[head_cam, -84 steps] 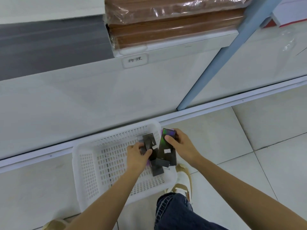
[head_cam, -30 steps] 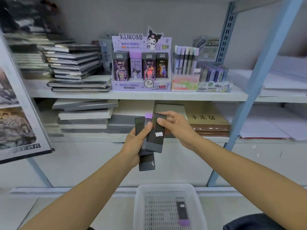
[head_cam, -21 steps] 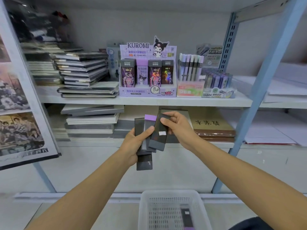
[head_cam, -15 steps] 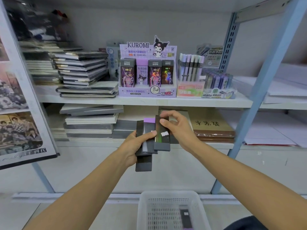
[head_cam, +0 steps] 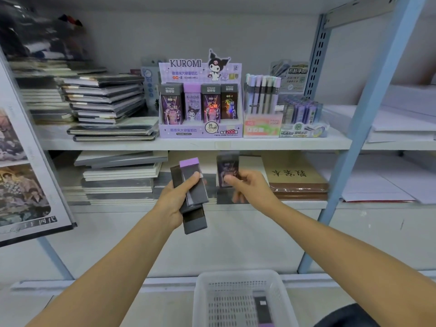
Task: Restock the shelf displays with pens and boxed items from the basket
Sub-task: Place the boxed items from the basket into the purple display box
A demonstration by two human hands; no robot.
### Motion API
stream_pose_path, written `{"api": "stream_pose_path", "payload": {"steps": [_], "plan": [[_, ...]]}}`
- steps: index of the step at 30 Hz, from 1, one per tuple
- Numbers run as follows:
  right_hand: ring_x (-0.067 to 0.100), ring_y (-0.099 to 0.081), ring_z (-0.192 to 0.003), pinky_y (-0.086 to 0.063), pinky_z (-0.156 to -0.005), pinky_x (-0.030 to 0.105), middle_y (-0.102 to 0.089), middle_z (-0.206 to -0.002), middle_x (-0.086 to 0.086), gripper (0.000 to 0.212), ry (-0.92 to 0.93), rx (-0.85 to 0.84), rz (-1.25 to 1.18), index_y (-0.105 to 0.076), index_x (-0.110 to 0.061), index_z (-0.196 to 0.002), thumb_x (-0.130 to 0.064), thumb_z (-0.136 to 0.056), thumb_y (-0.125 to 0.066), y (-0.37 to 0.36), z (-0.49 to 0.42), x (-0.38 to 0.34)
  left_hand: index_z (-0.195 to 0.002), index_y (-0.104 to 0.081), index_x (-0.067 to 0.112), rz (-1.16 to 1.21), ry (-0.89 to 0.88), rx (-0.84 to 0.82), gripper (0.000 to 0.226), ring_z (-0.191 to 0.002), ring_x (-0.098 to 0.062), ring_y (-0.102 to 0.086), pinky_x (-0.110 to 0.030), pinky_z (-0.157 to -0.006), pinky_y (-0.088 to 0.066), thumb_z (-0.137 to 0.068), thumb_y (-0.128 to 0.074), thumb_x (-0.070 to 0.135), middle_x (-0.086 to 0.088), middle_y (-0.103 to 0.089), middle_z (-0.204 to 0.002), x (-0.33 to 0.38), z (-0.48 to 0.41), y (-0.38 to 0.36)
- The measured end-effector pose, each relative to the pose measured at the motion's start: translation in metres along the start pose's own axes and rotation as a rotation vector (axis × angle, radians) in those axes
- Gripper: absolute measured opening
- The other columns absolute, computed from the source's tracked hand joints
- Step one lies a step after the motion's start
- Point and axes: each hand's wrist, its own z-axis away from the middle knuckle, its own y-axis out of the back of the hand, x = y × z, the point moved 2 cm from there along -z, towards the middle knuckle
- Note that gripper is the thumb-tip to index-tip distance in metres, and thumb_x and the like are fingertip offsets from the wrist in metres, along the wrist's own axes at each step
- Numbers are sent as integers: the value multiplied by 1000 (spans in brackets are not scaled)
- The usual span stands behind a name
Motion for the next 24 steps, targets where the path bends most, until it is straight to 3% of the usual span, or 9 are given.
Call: {"api": "stream_pose_path", "payload": {"steps": [2,5,8,10,13,16,19,21,24], "plan": [[10,-46,-36,-35,-38,18,-67,-65,3,16,-22,40,-38,-66,-16,-97,-30,-94,-60,3,-1,1,-120,-62,17,-47,-95,24,52,-79,-19,-70,-29,-53,-54,-74,-80,32,-8,-74,-104,1,1,-1],[10,-41,-35,-33,-37,18,-69,-71,2,23,-36,17,-66,-57,-17,-111,-32,-95,-59,-3,-1,-2,-118,-62,18,-96,-163,14,49,-83,-19,-70,-28,-54,-54,-74,-82,29,-7,-73,-106,-1,4,-7],[15,-46,-37,-35,-39,20,-71,-95,3,27,-44,3,-62,-51,-13,-117,-26,-95,-60,-11,-1,-7,-108,-64,20,-142,-219,-17,41,-74,-15,-71,-27,-55,-55,-73,-83,24,-3,-74,-96,-1,7,-14],[15,-47,-39,-37,-41,22,-69,-104,1,26,-34,14,-52,-51,-12,-118,-26,-97,-56,-12,-2,-10,-109,-64,19,-191,-270,-29,43,-80,-17,-72,-31,-62,-58,-72,-84,22,-3,-74,-96,2,8,-16],[12,-47,-36,-36,-38,21,-67,-70,-1,24,-19,16,-31,-49,-14,-120,-29,-102,-44,-13,-3,-16,-111,-63,14,-228,-332,-26,46,-85,-18,-72,-28,-63,-58,-72,-85,20,-6,-74,-98,8,8,-17],[5,-48,-35,-35,-36,16,-64,-69,10,27,56,94,27,-47,-12,-123,-30,-103,-41,-12,-9,-27,-109,-64,16,-228,-370,-33,42,-83,-17,-73,-29,-64,-58,-73,-84,18,-3,-75,-95,13,7,-20],[-5,-61,-59,-45,-51,11,-65,-82,-6,28,128,157,-18,-52,-6,-121,-23,-99,-51,-9,-18,-39,-108,-64,18,-207,-400,-32,41,-81,-15,-73,-27,-62,-59,-72,-84,17,2,-76,-90,21,7,-23],[2,-66,-76,-51,-68,19,-69,-94,-2,23,170,168,30,-59,-8,-116,-20,-97,-57,-3,-26,-47,-107,-65,18,-211,-401,-26,41,-83,-17,-73,-31,-68,-60,-71,-85,19,1,-75,-91,29,6,-25],[16,-68,-83,-56,-73,34,-71,-101,0,23,223,181,90,-60,-16,-116,-18,-94,-62,12,-41,-70,-105,-65,21,-212,-392,-25,39,-87,-20,-72,-34,-72,-60,-71,-85,21,0,-75,-95,47,1,-27]]}}
